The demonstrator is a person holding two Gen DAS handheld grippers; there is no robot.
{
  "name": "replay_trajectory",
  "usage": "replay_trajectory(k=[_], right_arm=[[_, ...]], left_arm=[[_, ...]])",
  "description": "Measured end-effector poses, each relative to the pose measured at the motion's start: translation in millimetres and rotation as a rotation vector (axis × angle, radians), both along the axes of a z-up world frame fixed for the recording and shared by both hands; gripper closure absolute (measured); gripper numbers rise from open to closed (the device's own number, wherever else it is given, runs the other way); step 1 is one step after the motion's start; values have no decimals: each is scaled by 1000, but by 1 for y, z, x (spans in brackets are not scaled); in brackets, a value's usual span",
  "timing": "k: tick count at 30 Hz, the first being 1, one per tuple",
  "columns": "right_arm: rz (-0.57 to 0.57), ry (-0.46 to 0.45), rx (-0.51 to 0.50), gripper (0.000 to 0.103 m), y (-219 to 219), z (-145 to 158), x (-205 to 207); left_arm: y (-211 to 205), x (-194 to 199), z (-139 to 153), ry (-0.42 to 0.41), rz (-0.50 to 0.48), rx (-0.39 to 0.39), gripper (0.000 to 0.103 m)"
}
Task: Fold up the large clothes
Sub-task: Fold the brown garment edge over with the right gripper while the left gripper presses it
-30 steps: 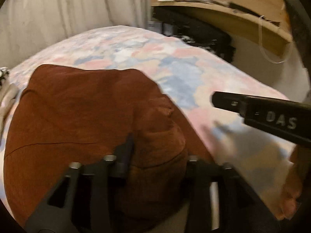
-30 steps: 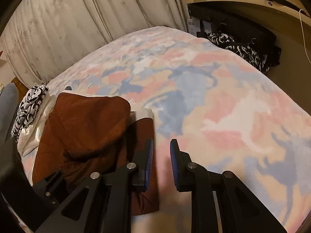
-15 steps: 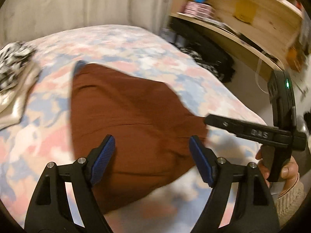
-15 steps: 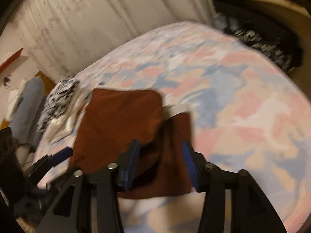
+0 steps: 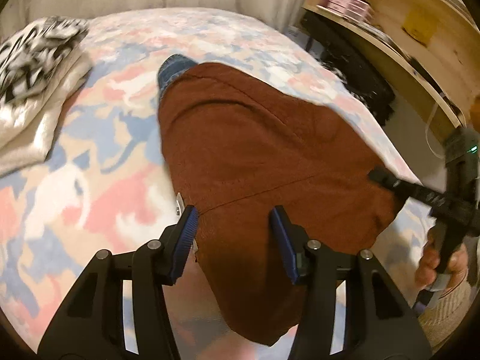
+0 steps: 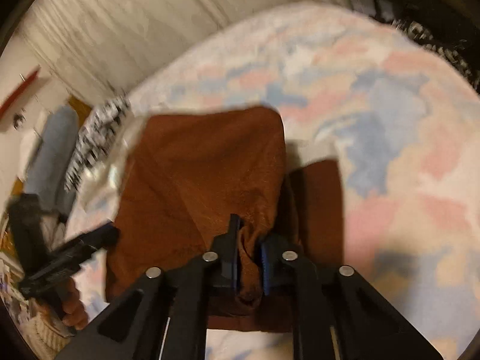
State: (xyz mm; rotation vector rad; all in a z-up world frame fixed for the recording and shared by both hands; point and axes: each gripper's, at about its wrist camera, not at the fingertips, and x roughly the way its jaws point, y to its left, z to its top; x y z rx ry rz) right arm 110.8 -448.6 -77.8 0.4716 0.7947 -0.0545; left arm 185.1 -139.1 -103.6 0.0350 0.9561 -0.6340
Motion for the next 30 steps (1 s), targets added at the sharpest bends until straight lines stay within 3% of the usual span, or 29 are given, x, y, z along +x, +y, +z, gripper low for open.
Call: replay_trajectory(k=[2, 4, 7, 10, 13, 16, 21, 25, 30], right_arm=[[-39, -19, -36, 96, -3, 7, -15], [-53, 19, -74, 96, -6, 1, -21], [-62, 148, -80, 96, -9, -34, -15], [-70, 184, -99, 96, -9, -55, -11], [-70, 188, -108, 96, -9, -57, -7], [-52, 196, -146, 90, -5, -49, -7], [-81, 139, -191, 58, -4, -6, -16], [-50, 64, -212, 57, 3, 28, -3], [-1, 56, -229, 57, 22, 35, 55]], left_arm=[[-12, -8, 3, -30, -31, 28, 69], [-25, -14, 0, -61, -53, 70, 69], [-40, -25, -7, -104, -66, 140, 71], [-51, -35, -14, -163, -74, 211, 71], [-52, -38, -16, -185, -71, 232, 71], [-47, -38, -12, -174, -62, 207, 71], [-36, -33, 7, -120, -61, 157, 71], [-40, -23, 31, -161, -39, 140, 69], [-64, 15, 37, -124, 15, 115, 69]])
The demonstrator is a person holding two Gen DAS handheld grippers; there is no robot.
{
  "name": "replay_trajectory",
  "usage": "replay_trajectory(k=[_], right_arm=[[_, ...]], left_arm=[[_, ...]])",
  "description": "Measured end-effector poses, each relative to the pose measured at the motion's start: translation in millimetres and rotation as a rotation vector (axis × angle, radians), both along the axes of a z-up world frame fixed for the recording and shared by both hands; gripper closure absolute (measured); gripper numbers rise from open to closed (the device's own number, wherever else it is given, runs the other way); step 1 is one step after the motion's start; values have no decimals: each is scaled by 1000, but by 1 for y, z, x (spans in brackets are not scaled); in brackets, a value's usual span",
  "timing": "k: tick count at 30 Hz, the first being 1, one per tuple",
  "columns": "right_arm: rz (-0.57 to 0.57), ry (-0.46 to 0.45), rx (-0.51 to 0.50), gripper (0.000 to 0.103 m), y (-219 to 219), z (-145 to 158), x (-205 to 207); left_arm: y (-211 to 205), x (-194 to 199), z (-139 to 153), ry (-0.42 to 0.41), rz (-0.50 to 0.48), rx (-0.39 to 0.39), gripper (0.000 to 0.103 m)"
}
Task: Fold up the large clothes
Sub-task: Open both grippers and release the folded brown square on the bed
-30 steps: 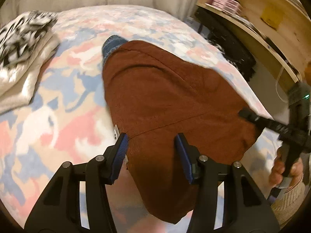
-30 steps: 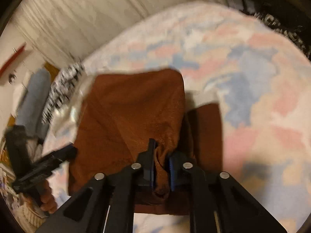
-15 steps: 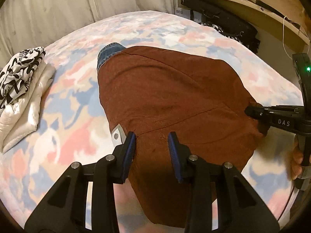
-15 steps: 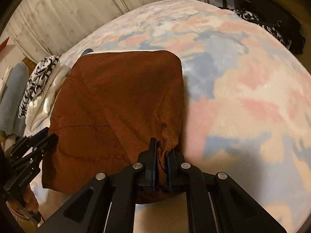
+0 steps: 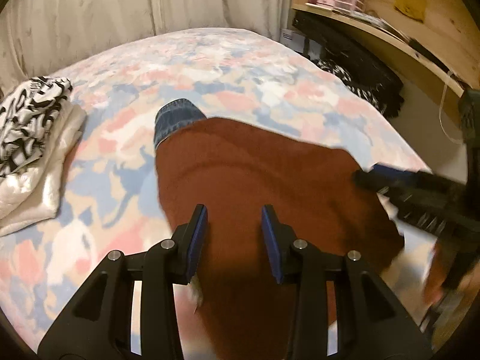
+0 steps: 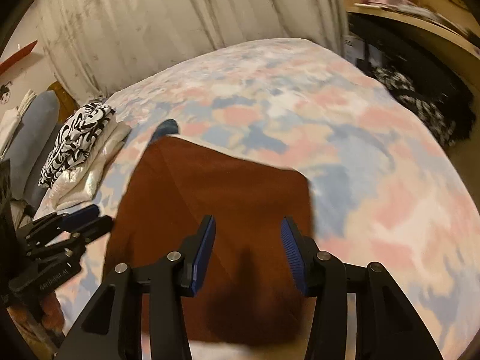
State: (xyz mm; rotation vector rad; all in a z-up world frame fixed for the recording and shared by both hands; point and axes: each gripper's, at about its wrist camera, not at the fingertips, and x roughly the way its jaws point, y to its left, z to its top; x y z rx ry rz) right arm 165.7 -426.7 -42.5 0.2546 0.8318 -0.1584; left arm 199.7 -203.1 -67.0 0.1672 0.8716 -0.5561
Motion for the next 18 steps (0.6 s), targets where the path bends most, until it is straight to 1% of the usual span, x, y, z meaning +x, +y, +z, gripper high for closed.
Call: replay_trajectory(k=[3, 4, 5, 7, 9, 10, 12, 13, 15, 16, 18], right_arm=[[5, 36, 7, 57, 3, -14, 42], [0, 53, -1, 57, 2, -21, 54], [-11, 83, -19, 57, 0, -32, 66], [-28, 116, -43, 57, -4, -52, 78], [-78, 132, -91, 57, -18, -64, 77], [-95, 133, -92, 57, -27, -68, 74], [-148, 151, -101, 57, -51, -75, 64], [-164, 158, -91, 57, -63, -78, 59], [-156, 148, -20, 57, -82, -82, 48], [-156, 138, 0, 57, -87, -81, 43], [-157, 122, -4, 57, -89, -74, 34]], left_arm=[[-16, 28, -16, 52, 41, 7, 69], [-20, 33, -21, 52, 50, 13, 69], [-24, 38, -27, 24, 54, 32, 69], [-31, 39, -34, -38, 44, 82, 69], [-35, 37, -39, -87, 29, 111, 66], [-34, 36, -40, -103, 26, 112, 64], [-31, 37, -42, -104, 29, 99, 62], [-29, 39, -42, -97, 31, 82, 61], [-24, 41, -43, -86, 37, 62, 59], [-22, 43, -42, -81, 43, 51, 58], [-18, 44, -41, -65, 53, 34, 56]])
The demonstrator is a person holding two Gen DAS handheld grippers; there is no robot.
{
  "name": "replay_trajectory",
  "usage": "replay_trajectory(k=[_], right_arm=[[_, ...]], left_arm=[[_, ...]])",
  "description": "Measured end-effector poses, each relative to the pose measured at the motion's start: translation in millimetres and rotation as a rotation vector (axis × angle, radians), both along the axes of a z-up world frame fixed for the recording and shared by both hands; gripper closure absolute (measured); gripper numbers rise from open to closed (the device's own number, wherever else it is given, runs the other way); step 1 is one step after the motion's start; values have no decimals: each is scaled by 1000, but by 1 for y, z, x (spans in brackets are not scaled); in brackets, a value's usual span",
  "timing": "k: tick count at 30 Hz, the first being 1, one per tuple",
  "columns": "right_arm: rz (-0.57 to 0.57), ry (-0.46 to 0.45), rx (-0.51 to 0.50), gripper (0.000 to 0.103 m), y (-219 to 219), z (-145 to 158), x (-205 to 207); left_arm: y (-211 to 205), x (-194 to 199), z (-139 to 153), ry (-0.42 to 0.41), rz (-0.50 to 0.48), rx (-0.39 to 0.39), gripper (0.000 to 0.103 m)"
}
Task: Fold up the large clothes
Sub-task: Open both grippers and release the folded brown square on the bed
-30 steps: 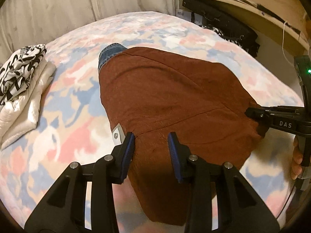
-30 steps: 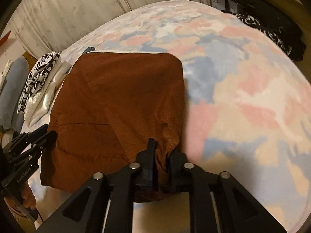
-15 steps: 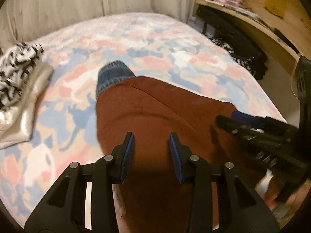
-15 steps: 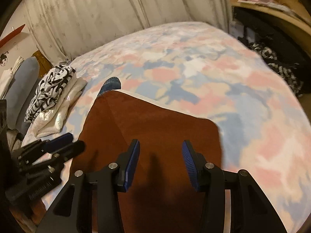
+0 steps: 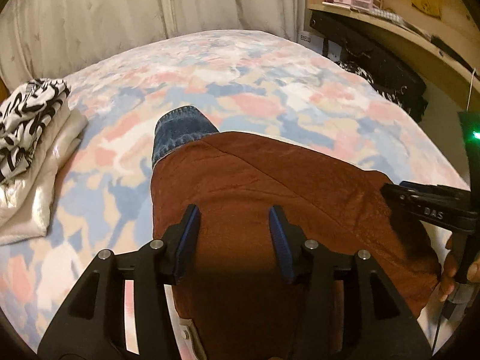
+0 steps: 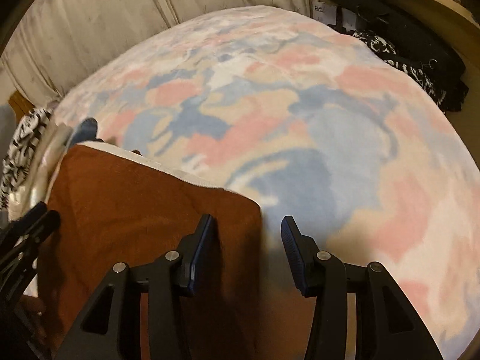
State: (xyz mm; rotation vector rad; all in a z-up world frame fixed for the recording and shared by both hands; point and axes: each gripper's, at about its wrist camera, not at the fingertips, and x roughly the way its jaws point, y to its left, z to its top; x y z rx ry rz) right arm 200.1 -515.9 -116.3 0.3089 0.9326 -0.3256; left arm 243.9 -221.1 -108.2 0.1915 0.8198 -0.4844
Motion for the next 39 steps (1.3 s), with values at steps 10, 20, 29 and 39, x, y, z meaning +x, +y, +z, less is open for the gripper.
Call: replay_trajectory(k=[10, 20, 29, 39], right_arm=[[82, -48, -7, 57, 36, 57, -40], [187, -81, -23, 22, 77, 120, -106], [242, -52, -18, 15, 93, 142, -153], [251, -2, 51, 15, 73, 115, -157]], left_arm=[[32, -13, 31, 129, 37, -50, 55], [64, -64, 76, 157, 8, -85, 31], [78, -100, 80, 187, -25, -109, 22], [72, -100, 42, 267, -23, -105, 22]])
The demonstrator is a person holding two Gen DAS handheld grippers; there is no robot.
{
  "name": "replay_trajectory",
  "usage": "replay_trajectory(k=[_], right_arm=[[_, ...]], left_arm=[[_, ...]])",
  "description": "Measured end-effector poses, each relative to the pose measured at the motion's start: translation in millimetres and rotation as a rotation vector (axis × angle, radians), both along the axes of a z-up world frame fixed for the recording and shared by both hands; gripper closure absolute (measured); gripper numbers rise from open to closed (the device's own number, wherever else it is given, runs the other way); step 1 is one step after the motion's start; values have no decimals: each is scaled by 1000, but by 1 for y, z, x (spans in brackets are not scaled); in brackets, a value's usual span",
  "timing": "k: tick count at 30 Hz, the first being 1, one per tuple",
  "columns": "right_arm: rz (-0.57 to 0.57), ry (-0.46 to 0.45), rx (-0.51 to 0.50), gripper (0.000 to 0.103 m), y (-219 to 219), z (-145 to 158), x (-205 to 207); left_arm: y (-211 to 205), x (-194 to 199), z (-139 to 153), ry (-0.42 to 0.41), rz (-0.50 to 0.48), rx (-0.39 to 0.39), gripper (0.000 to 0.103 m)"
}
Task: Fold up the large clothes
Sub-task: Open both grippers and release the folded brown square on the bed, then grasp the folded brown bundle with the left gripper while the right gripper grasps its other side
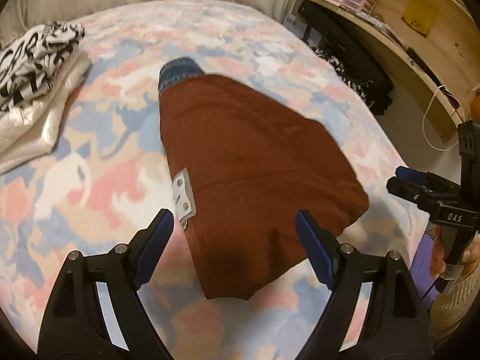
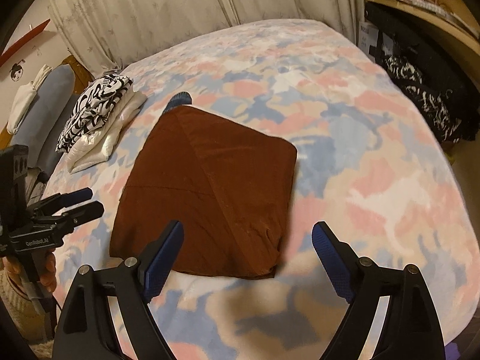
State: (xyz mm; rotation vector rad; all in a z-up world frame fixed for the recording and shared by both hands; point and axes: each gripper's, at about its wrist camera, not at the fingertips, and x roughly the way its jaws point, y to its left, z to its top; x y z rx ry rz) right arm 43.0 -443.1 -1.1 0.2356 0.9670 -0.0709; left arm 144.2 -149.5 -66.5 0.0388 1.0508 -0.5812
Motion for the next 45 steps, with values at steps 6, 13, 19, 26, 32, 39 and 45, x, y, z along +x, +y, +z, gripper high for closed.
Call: replay_trajectory(k=[6, 13, 19, 26, 32, 39, 45], right_arm=[[-4, 51, 102, 15, -23, -34, 22], [-3, 123, 294, 15, -51, -90, 56], [33, 159, 496, 15, -66, -140, 90], [59, 109, 610, 16, -69, -171, 122], [92, 76, 575, 52, -57, -171, 135], [125, -14, 385, 83, -23, -124, 124], [127, -40, 327, 86, 13, -86, 116]], left_arm=[[-1, 18, -37, 115, 17, -28, 22], [-1, 37, -74, 219, 21, -95, 14], [3, 59, -101, 303, 33, -186, 3], [2, 85, -128, 360, 13, -300, 1], [-3, 98, -131, 338, 10, -311, 10], [-9, 81, -91, 150, -41, -223, 49], [15, 61, -52, 119, -30, -231, 53]])
